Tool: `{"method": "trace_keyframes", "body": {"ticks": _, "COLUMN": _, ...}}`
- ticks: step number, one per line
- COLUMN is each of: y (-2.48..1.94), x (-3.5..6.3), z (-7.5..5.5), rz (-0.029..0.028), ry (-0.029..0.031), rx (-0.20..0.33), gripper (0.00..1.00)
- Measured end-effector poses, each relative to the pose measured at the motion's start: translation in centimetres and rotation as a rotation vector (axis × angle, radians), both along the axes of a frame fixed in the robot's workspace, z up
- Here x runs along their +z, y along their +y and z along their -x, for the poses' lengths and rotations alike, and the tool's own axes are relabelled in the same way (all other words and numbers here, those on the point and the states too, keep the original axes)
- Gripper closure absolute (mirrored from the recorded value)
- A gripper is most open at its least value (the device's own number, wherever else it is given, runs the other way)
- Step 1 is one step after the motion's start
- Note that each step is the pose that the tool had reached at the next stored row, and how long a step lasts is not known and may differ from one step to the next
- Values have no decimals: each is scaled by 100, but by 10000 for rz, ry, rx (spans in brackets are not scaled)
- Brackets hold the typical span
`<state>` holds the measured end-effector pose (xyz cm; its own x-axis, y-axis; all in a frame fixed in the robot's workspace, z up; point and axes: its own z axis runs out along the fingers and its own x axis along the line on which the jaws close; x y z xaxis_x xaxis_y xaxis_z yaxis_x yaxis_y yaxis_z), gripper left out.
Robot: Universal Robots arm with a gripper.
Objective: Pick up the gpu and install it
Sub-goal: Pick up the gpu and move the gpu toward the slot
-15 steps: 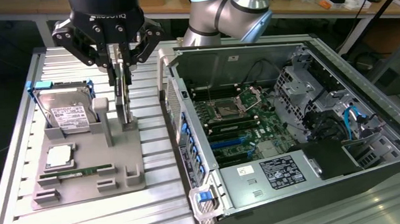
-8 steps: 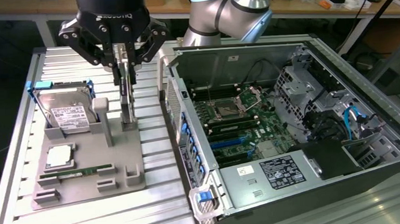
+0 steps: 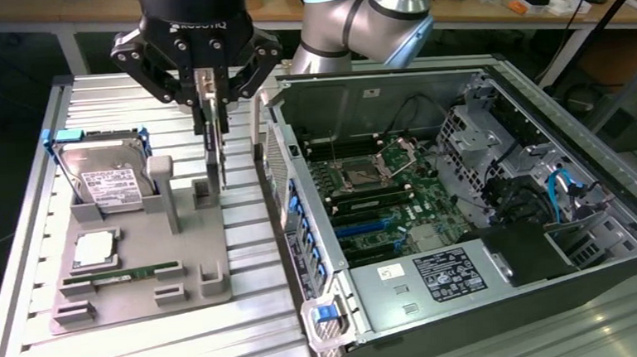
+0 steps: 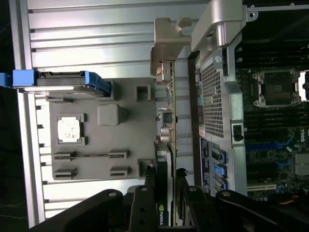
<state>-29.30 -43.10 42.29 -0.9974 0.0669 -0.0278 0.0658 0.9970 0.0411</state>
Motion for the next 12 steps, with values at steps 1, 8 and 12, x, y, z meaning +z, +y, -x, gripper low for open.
{"method": "trace_keyframes", "body": {"ticks": 1, "y": 0, "x": 0, "z": -7, "rz": 0, "ry": 0, "rx": 0, "gripper": 73}}
{"method": "trace_keyframes", "body": {"ticks": 8, "y": 0, "x": 0, "z": -56, "rz": 0, "ry": 0, "rx": 0, "gripper": 73}}
{"method": "trace_keyframes", "body": {"ticks": 12, "y": 0, "x": 0, "z": -78, "rz": 0, "ry": 0, "rx": 0, "gripper": 73}}
